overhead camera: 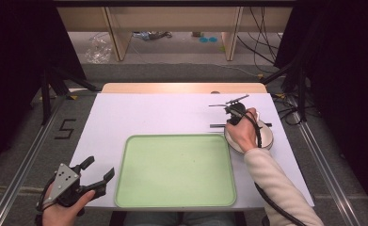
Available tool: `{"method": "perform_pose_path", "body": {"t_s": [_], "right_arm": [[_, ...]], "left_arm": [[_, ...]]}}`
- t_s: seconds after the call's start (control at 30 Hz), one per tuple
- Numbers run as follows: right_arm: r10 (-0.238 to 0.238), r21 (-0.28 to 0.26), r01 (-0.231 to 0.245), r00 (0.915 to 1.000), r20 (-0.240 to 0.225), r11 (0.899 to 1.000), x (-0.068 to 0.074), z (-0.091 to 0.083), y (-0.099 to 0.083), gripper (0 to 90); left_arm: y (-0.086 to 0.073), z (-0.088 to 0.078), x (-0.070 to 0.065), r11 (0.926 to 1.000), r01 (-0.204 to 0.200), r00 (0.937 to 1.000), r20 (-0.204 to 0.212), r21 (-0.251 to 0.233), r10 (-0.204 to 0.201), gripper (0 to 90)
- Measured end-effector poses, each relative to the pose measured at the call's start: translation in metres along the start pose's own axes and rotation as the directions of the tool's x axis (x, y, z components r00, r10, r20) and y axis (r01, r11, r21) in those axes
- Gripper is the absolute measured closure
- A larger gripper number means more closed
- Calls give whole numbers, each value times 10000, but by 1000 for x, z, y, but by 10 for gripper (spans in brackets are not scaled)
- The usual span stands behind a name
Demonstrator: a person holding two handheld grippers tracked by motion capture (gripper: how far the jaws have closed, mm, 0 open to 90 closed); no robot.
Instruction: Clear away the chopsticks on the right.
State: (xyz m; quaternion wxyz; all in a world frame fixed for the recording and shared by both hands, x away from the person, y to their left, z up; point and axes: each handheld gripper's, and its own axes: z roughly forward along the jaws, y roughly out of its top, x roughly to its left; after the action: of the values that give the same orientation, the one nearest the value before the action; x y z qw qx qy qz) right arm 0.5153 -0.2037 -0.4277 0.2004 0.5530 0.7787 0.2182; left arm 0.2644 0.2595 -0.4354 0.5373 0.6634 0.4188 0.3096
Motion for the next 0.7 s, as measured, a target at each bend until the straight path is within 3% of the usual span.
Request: {"method": "perform_pose_path", "body": {"t_s": [0.13,0.23,0.3,0.5,0.57,0.7], "right_arm": [[-167,118,167,9998,69,9998,-3,5,3,900],[45,279,-47,10000,70,9996,0,8,5,900],[-348,326,342,9992,193,9989,0,9,6,900],[-467,358,461,9988,156,9983,0,11,6,900],[-23,581,11,9998,200,9983,4,11,7,900],[-351,562,341,9992,183,9978,1,14,9,900]], "left_arm": [[0,0,0,10000,-10,10000,-1,5,10,193],[0,0,0,10000,-5,10000,2,22,5,194],[0,0,0,10000,2,10000,3,21,-2,194],[0,0,0,10000,-4,10000,-2,22,4,194],[0,0,-1,10000,-6,10000,6,20,6,194],[0,1,-1,10000,5,10000,13,24,-5,194]]}}
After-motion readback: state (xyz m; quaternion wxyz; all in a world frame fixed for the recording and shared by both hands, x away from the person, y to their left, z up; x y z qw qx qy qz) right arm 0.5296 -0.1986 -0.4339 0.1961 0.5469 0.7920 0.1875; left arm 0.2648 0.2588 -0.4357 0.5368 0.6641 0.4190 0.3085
